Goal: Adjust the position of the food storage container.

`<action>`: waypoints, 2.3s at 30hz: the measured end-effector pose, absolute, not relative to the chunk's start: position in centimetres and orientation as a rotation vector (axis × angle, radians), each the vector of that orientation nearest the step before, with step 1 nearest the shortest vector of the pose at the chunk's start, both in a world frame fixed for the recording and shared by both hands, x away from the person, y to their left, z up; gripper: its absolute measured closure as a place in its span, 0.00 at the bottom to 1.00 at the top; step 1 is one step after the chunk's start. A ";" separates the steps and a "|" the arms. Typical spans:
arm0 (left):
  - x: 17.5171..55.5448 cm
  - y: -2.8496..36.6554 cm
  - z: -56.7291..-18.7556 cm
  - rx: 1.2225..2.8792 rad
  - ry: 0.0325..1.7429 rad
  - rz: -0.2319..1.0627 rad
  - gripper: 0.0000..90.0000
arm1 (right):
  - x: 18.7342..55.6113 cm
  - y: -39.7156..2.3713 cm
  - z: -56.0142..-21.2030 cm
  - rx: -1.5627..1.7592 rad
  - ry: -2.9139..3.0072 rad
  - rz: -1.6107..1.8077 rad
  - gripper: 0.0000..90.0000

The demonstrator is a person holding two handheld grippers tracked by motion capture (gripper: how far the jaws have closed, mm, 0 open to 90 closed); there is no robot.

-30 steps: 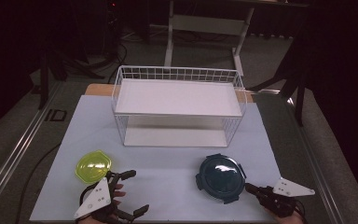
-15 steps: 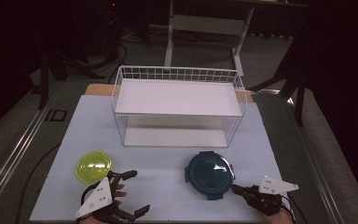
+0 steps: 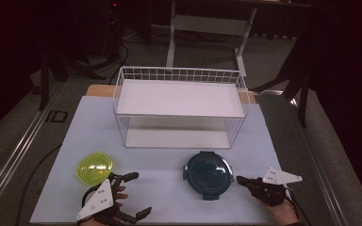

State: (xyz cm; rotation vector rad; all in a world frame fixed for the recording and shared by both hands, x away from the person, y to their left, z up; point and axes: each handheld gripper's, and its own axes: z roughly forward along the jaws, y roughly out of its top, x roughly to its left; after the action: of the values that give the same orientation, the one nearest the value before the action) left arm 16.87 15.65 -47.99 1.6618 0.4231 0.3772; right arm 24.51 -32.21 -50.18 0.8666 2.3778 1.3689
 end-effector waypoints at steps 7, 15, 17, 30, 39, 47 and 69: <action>16.9 15.8 -48.0 1.663 0.427 0.378 0.00 | 25.5 -31.8 -51.0 0.874 2.407 1.366 1.00; 16.9 15.6 -48.2 1.666 0.431 0.370 0.00 | 25.6 -30.8 -51.0 0.853 2.424 1.362 1.00; 16.9 15.6 -48.2 1.670 0.430 0.371 0.00 | 25.6 -30.2 -50.9 0.836 2.439 1.365 1.00; 16.9 15.6 -48.2 1.673 0.430 0.365 0.00 | 27.1 -26.4 -50.8 0.774 2.515 1.384 1.00; 17.0 15.6 -48.3 1.672 0.441 0.358 0.00 | 27.7 -24.4 -50.7 0.729 2.545 1.378 1.00; 17.1 15.8 -48.3 1.673 0.460 0.342 0.00 | 27.0 -24.8 -49.2 0.718 2.482 1.400 1.00; 19.0 13.7 -45.5 1.710 0.480 0.257 0.00 | 24.2 -25.1 -45.8 0.758 2.259 1.549 0.17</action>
State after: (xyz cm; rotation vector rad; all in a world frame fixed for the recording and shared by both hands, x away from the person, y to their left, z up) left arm 18.97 13.68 -45.48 1.7097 0.4800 0.2573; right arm 24.20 -25.08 -45.79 0.7584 2.2591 1.5492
